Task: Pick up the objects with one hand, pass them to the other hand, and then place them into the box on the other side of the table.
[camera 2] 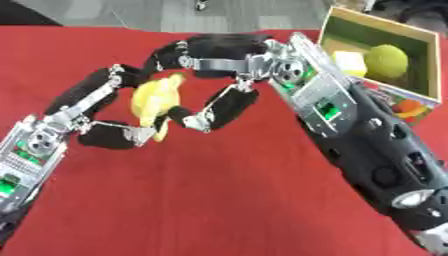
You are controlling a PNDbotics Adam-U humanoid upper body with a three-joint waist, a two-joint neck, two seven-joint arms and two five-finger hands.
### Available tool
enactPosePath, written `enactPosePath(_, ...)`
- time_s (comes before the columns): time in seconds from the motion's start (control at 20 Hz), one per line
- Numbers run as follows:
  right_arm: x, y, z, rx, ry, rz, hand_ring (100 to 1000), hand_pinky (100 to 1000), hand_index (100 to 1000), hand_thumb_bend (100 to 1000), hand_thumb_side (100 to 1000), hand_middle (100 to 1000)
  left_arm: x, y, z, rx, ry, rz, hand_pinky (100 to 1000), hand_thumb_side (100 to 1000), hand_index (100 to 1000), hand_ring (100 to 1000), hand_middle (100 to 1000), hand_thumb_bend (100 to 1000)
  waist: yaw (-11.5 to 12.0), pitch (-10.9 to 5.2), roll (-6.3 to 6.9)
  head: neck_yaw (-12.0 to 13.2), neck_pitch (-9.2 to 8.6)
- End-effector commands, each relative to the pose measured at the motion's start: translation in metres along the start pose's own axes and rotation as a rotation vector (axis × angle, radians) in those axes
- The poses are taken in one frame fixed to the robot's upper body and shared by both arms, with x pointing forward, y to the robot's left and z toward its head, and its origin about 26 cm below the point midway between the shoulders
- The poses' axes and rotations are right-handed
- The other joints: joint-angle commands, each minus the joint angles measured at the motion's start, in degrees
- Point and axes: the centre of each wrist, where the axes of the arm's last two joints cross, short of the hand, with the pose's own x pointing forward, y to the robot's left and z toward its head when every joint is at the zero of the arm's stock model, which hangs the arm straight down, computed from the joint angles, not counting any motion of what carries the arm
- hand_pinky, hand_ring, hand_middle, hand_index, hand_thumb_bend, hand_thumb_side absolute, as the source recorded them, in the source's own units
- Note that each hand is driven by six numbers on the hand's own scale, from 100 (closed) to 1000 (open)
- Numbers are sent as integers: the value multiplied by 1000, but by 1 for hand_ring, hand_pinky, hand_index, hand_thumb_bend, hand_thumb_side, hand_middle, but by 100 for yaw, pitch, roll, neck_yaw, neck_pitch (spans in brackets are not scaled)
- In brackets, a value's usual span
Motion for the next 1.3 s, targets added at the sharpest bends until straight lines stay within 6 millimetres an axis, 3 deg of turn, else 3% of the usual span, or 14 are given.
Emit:
enactPosePath(0.05, -1, -7, -1, 20, 1, 26, 958, 938, 918, 130, 261, 880, 12, 11, -2, 25, -47, -16, 711, 208, 515, 573, 457, 100, -4, -85, 19, -18, -65)
enactPosePath(0.55, -5, -6, -4, 21, 7, -3, 933, 924, 867, 100, 234, 853, 17, 13, -3, 29, -63, 12, 709, 218, 515, 570, 456, 100, 18, -76, 26, -36, -72)
enactPosePath(0.9, -6, -1, -10, 13, 9, -62, 919, 916, 838, 100, 286, 841, 20, 11, -7, 27, -77, 31, 710, 228, 517, 570, 456, 100, 26, -79, 26, -41, -95)
enactPosePath(1.3, -5, 0, -12, 19, 6, -75, 893, 908, 739, 100, 225, 798, 20, 12, -8, 42, -73, 39, 710, 238, 520, 570, 456, 100, 29, -74, 29, -50, -114)
